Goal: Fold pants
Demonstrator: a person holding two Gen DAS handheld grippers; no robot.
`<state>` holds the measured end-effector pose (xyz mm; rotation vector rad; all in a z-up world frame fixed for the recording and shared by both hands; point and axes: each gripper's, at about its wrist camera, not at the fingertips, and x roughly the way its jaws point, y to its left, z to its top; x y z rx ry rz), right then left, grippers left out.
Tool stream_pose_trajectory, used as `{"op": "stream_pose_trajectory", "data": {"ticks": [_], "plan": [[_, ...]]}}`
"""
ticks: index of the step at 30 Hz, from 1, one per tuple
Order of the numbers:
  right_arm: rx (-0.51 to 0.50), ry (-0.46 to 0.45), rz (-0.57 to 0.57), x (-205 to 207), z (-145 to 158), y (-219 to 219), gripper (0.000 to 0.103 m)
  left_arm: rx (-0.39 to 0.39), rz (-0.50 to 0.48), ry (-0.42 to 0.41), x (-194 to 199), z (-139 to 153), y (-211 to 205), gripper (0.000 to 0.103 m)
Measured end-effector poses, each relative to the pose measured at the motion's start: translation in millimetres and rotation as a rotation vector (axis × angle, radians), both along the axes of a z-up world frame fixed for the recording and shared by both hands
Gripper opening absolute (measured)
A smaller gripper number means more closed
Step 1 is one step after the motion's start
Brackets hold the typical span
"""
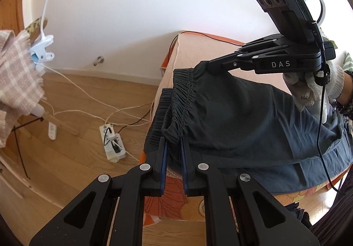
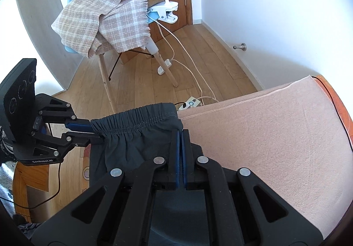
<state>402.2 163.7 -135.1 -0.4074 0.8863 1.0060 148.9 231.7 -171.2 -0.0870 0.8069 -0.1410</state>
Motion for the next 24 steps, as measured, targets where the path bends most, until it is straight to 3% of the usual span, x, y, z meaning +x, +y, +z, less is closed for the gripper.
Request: {"op": "stream_pose_trajectory", "data": {"ticks": [4,9,14,16,18,24], "plan": [[-0.032,0.006,-0.003,-0.3,-17.8,11.1,0.002,-0.061,0.033,0.037,0.1,-9.1,9.6,0.01],[-0.038,0.041,-0.038,2.5,-27.7,8.9,0.002,-0.082,0.044,0.067,3.1,-13.6,12.3,0.01],[-0.021,0.061,-0.103,-1.2,-22.1,-2.6,0.004,-0.063,0.071,0.08,3.0,-10.1,13.0,0.022],[-0.013,0.061,-0.123,-4.5,-15.8,-10.0,0.013,-0.041,0.097,0.081,0.2,-6.1,14.1,0.034],[-0.003,0.054,-0.162,-7.8,-6.4,-20.8,0.032,-0.029,0.122,0.077,-4.3,-0.4,17.0,0.036],[0.114,0.047,-0.32,-30.5,39.9,-81.9,0.048,-0.032,0.116,0.003,-20.8,36.2,12.4,0.036]]}}
